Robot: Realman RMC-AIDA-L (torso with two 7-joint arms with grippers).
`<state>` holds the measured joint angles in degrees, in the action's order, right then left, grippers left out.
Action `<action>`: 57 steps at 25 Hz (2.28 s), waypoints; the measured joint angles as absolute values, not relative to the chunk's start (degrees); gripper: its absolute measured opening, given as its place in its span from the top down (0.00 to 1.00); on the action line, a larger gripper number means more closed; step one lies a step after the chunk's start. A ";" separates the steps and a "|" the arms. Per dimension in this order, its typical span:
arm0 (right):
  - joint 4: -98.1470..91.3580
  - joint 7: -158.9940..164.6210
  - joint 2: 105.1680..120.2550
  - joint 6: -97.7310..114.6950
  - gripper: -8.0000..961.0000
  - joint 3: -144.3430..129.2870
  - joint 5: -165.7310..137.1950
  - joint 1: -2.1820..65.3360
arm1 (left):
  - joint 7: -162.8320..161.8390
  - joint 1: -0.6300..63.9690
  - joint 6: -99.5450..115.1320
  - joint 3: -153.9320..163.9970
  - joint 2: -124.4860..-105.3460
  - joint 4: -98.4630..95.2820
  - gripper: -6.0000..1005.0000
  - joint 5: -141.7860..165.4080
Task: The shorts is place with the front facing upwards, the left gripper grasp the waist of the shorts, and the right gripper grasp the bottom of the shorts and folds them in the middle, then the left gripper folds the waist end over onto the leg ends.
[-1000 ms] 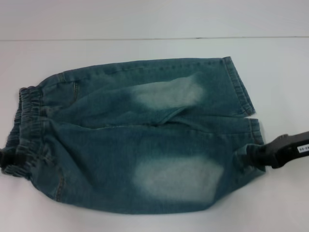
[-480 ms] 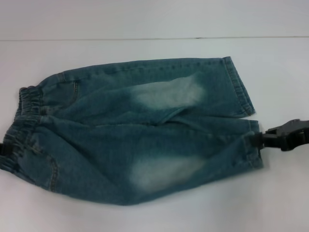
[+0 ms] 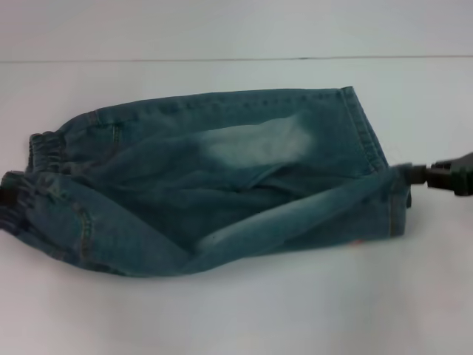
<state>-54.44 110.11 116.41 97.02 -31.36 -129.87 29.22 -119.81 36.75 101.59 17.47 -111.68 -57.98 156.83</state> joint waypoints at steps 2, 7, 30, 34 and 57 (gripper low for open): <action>-54.55 109.47 116.69 96.15 0.96 -30.99 -128.92 29.18 | -119.85 37.27 102.40 16.97 -111.51 -57.91 0.90 156.41; -54.89 106.64 117.93 93.57 0.96 -30.74 -125.41 29.15 | -120.54 37.52 104.06 16.55 -111.15 -57.79 0.90 152.91; -49.95 102.04 118.93 76.91 0.96 -30.77 -117.87 29.53 | -121.41 35.74 94.62 13.11 -111.80 -55.06 0.89 143.40; -49.76 101.45 119.38 75.07 0.96 -31.04 -116.95 29.65 | -121.33 35.44 93.69 13.27 -111.86 -54.18 0.89 142.34; -39.56 91.69 119.56 64.40 0.97 -31.82 -113.64 33.21 | -118.68 34.18 88.17 15.17 -114.81 -54.06 0.89 139.07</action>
<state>-39.56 91.69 119.56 64.40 -31.82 -113.64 33.21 -118.68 34.18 88.17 15.17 -114.81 -54.06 139.07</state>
